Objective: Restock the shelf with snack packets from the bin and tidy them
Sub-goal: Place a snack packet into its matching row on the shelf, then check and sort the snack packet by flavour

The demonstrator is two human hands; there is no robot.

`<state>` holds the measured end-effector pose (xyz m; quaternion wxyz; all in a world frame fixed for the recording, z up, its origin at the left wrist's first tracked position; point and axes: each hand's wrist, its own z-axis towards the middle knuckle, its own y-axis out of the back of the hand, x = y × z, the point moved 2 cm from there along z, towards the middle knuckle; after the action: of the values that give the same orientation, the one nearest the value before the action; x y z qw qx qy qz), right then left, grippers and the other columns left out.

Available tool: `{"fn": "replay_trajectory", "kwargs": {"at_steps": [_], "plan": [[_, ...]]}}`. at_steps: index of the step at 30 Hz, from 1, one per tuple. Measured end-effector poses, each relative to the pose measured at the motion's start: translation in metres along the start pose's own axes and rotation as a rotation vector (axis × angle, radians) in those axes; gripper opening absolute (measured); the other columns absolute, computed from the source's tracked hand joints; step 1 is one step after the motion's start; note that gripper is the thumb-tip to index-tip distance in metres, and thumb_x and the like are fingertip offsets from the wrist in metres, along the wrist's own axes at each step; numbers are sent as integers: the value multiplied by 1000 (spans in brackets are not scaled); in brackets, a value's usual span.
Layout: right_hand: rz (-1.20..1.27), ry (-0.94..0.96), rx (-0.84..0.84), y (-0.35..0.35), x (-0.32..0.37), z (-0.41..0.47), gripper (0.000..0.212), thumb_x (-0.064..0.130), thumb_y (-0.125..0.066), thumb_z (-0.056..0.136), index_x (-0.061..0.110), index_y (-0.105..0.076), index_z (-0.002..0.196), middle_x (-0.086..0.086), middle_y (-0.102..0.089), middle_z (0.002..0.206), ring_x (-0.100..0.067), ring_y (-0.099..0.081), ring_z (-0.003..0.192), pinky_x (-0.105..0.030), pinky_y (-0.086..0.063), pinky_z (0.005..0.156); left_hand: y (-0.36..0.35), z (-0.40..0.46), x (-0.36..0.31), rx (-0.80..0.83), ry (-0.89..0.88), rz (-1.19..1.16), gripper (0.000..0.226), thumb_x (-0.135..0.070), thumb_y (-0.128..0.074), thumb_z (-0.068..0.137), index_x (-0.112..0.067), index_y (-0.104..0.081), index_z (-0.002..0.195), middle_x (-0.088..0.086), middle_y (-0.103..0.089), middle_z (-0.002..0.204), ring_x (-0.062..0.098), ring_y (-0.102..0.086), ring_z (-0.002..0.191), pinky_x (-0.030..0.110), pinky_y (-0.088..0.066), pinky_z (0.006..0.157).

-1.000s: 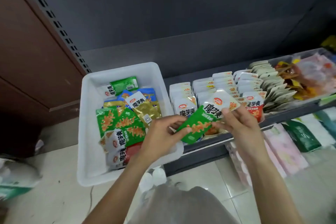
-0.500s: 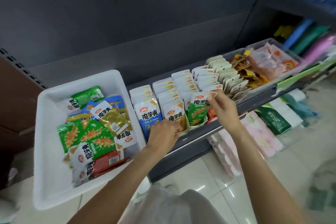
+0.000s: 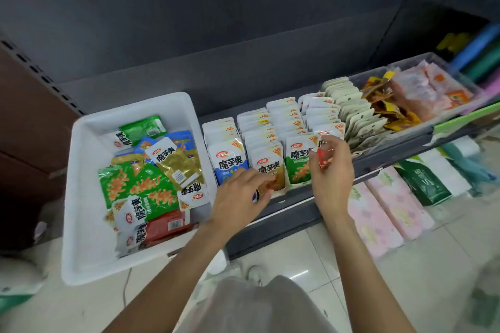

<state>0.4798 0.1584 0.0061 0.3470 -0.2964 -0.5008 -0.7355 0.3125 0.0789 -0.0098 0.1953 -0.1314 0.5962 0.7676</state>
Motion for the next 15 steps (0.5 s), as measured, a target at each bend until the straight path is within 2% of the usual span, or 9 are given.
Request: {"fn": "replay_trajectory", "kwargs": {"at_steps": [3,6,8,10,12,15], "plan": [[141,118,120,-4,30,-29,24,3,-58,89,13,-56,111,1,-57,93,-13,-54,80,-20,-42,67,33,-24,16,-316,44,-105,20,-29,-55,89,-17,-69,97,-8,-64,82,7,-54,79,16,-43,74],[224,217,373,-28,62,-50,17,3,-58,89,12,-61,103,3,-63,91,-1,-55,75,-6,-39,65,70,-56,51,-467,220,-103,15,-24,-55,87,-14,-66,93,-9,-58,76,6,-50,75,16,-38,73],[217,318,579,-54,84,-62,13,8,-58,90,13,-63,101,5,-65,93,3,-54,74,-8,-42,65,83,-79,88,-402,367,-48,12,-19,-63,84,-16,-65,95,-7,-62,79,10,-54,77,26,-44,72],[167,421,793,-84,104,-76,13,11,-56,91,15,-63,102,4,-65,97,-1,-56,79,-18,-47,67,85,-101,131,-196,554,36,24,-18,-71,79,-19,-64,102,-4,-67,91,18,-60,87,34,-50,76],[52,524,936,-116,121,-89,19,15,-53,93,15,-62,109,0,-64,106,-12,-59,90,-25,-46,74,81,-117,165,23,699,123,39,-24,-72,79,-21,-60,116,3,-63,113,25,-56,106,38,-47,87],[-180,567,1054,-167,135,-99,34,19,-49,96,12,-51,130,-6,-52,132,-20,-50,118,-31,-41,95,77,-120,185,169,712,168,56,-32,-66,84,-22,-46,135,4,-47,137,25,-40,127,37,-36,104]]}}
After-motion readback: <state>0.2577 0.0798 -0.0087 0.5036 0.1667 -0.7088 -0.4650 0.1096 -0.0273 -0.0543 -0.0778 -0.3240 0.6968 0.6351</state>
